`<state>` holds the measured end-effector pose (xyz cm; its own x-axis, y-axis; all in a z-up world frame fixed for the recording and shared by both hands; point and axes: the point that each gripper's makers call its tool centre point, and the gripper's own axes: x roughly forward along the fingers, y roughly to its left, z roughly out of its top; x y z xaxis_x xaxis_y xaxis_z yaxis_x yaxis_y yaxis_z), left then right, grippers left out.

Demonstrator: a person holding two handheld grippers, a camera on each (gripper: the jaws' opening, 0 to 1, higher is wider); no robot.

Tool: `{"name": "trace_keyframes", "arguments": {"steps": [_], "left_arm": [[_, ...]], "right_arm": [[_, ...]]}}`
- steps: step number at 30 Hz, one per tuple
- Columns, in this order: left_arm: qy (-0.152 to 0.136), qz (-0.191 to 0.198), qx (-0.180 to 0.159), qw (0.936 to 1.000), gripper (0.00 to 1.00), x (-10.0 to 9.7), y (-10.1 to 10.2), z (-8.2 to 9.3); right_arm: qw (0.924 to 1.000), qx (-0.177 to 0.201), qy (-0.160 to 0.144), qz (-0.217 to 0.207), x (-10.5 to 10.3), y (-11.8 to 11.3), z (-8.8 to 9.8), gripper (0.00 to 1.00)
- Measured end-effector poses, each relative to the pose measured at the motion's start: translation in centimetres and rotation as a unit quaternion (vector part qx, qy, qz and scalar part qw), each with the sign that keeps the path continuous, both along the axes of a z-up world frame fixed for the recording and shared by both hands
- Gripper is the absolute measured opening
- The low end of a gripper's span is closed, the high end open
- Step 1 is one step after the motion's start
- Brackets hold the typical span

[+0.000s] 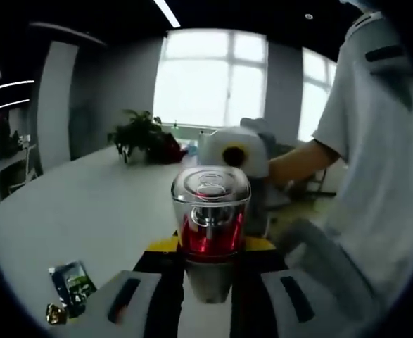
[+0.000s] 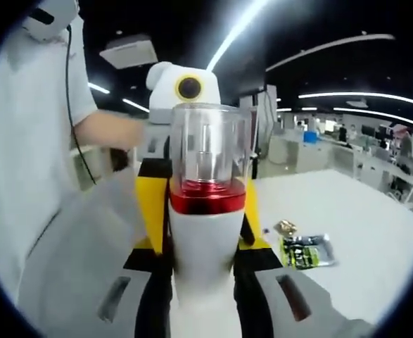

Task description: Arrange the skincare products in the storage area until every visible bottle or jar stands upright without overlapping.

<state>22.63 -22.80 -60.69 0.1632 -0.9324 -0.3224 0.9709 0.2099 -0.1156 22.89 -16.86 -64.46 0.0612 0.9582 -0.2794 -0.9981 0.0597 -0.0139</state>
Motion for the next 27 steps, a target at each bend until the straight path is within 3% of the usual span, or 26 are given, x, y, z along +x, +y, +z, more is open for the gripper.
{"name": "trace_keyframes", "arguments": {"steps": [5,14,27], "left_arm": [[0.004,-0.017,0.006,0.9998,0.25,-0.1,-0.2,-0.8],[0.007,-0.027,0.015,0.9995,0.25,0.8,-0.3,-2.8],[0.018,-0.039,0.026,0.9987,0.24,1.7,-0.4,-6.2]], "right_arm": [[0.9998,-0.016,0.001,0.009,-0.3,-0.6,-0.9,0.32],[0.9994,-0.028,0.002,-0.02,0.9,-1.0,-2.9,0.3],[0.9987,-0.042,0.0,-0.03,1.8,-1.1,-6.2,0.3]]}}
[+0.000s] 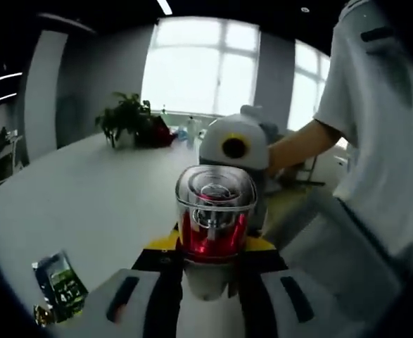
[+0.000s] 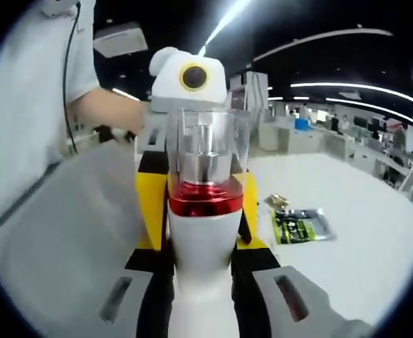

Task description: Arrange the skincare products in the storage area until every visible bottle or jar stands upright without overlapping.

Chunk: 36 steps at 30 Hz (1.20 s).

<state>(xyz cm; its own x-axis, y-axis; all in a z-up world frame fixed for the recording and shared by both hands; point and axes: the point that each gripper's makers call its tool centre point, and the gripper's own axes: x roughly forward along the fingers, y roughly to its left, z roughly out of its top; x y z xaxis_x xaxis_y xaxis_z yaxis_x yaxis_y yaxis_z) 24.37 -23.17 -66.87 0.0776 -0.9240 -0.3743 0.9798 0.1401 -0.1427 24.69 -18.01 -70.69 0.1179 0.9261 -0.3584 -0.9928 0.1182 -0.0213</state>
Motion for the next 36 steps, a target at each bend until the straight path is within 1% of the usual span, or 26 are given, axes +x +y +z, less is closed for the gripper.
{"name": "trace_keyframes", "arguments": {"steps": [5,10,14,22,27,34,36], "left_arm": [[0.009,0.003,0.002,0.9999,0.25,0.4,0.0,-1.5],[0.017,0.008,0.009,0.9998,0.25,0.7,0.0,-2.9],[0.023,0.008,0.013,0.9996,0.25,0.9,0.2,-3.7],[0.025,0.011,0.007,0.9996,0.25,1.8,0.2,-4.4],[0.026,0.009,0.01,0.9996,0.25,2.1,0.2,-4.9],[0.028,0.004,0.013,0.9995,0.26,2.3,-0.3,-5.5],[0.028,0.003,0.008,0.9996,0.26,2.6,-0.5,-5.4]], "right_arm": [[1.0,-0.009,0.003,-0.002,0.2,-0.1,-1.2,0.3],[0.9997,-0.02,0.002,-0.013,0.7,-0.1,-2.7,0.3],[0.9995,-0.028,0.002,-0.016,0.8,0.0,-3.7,0.3],[0.9987,-0.043,-0.012,-0.027,1.9,-0.1,-4.6,0.3],[0.9982,-0.05,-0.014,-0.03,2.2,-0.2,-5.0,0.3],[0.9966,-0.067,-0.021,-0.043,2.6,-0.7,-5.7,0.31],[0.9964,-0.064,-0.022,-0.05,2.9,-0.9,-5.6,0.31]]}}
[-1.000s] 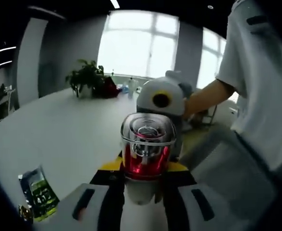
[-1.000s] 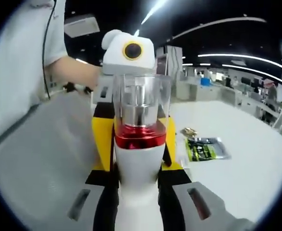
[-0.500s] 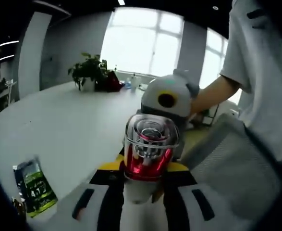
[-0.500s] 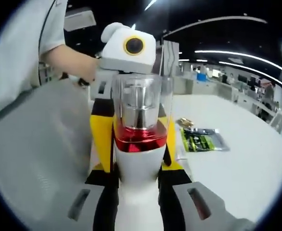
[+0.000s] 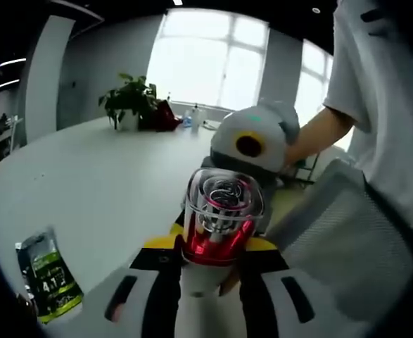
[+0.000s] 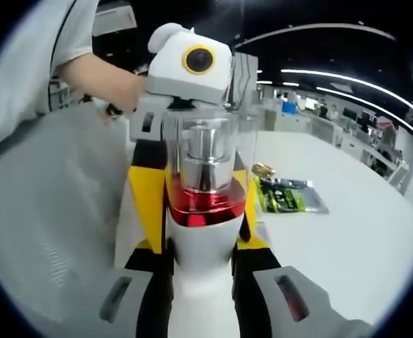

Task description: Arrange the skincare products in the storage area until every visible bottle or jar stands upright without overlapping.

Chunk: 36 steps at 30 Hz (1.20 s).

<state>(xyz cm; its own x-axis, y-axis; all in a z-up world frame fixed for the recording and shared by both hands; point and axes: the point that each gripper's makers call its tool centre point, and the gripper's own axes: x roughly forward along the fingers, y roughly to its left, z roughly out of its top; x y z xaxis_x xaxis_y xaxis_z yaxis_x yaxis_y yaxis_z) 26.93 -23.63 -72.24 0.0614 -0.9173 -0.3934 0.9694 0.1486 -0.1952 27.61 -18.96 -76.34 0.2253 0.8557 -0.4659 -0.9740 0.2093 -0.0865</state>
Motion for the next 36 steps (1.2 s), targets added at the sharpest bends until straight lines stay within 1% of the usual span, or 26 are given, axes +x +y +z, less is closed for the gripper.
{"name": "trace_keyframes", "arguments": {"steps": [3,5,7,12,16,17,21,26,29,33,34,36], "left_arm": [[-0.003,-0.002,-0.002,1.0,0.26,0.6,-0.5,0.0],[-0.001,0.0,-0.003,1.0,0.26,1.1,-0.7,0.1],[0.001,0.001,-0.002,1.0,0.26,1.7,-1.0,0.1],[-0.005,0.002,-0.007,1.0,0.26,3.3,-1.5,0.1],[-0.005,0.001,-0.014,0.9999,0.26,4.3,-2.0,0.2],[-0.006,0.001,-0.016,0.9999,0.26,4.7,-2.2,0.2],[-0.01,0.004,-0.025,0.9996,0.26,5.9,-2.5,0.3],[-0.017,-0.002,-0.025,0.9995,0.26,7.4,-2.8,0.4],[-0.02,-0.006,-0.025,0.9995,0.26,9.0,-3.0,0.3],[-0.025,-0.008,-0.026,0.9993,0.26,9.9,-3.2,0.3],[-0.025,-0.007,-0.028,0.9993,0.26,10.7,-3.3,0.2],[-0.026,-0.005,-0.029,0.9992,0.26,11.5,-3.4,-0.2]], "right_arm": [[0.9999,0.001,-0.006,-0.01,0.7,-0.3,0.0,0.31],[0.9999,0.004,-0.004,-0.015,1.2,-0.5,0.1,0.31],[0.9998,0.007,-0.007,-0.019,1.7,-0.8,0.1,0.31],[0.9994,0.01,-0.009,-0.03,3.4,-1.5,0.2,0.31],[0.9993,0.011,-0.008,-0.034,4.6,-1.9,0.2,0.31],[0.9993,0.01,-0.009,-0.034,5.3,-2.2,0.1,0.31],[0.9991,0.012,-0.01,-0.04,6.6,-2.5,0.1,0.31],[0.9989,0.013,-0.014,-0.044,8.0,-2.8,-0.1,0.31],[0.9988,0.017,-0.012,-0.046,9.1,-3.1,-0.2,0.31],[0.9988,0.012,-0.012,-0.045,10.5,-3.5,-0.2,0.31],[0.9989,0.011,-0.011,-0.044,10.8,-3.6,-0.3,0.31],[0.9991,0.007,-0.01,-0.04,11.3,-3.7,-0.4,0.31]]}}
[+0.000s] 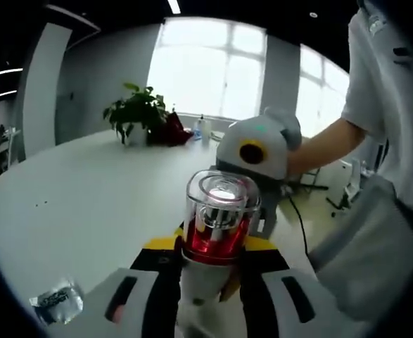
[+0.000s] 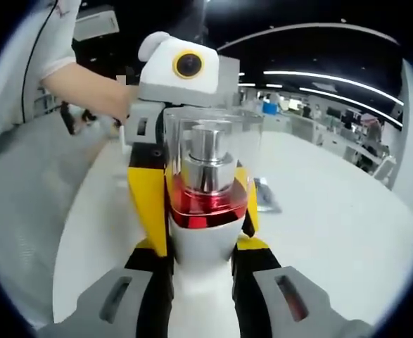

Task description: Arrange the skincare products in the storage area until every visible bottle or jar stands upright without overlapping.

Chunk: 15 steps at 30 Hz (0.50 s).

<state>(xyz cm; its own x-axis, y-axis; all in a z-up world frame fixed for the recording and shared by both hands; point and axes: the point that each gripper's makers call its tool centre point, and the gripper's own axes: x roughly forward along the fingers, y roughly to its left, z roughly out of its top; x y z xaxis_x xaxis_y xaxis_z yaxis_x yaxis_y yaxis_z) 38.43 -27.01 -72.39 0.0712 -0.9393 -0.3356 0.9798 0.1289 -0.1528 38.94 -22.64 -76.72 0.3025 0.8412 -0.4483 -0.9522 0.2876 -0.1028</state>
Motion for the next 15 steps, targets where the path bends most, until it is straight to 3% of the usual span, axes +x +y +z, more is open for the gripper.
{"name": "trace_keyframes", "arguments": {"steps": [5,15], "left_arm": [[0.0,0.009,-0.006,0.9999,0.26,1.4,0.0,-0.1],[-0.004,0.013,-0.008,0.9999,0.26,2.2,0.2,-0.3]], "right_arm": [[1.0,-0.001,0.003,0.006,1.1,-0.1,-0.1,0.31],[1.0,0.002,0.002,0.007,1.9,0.2,0.0,0.31]]}}
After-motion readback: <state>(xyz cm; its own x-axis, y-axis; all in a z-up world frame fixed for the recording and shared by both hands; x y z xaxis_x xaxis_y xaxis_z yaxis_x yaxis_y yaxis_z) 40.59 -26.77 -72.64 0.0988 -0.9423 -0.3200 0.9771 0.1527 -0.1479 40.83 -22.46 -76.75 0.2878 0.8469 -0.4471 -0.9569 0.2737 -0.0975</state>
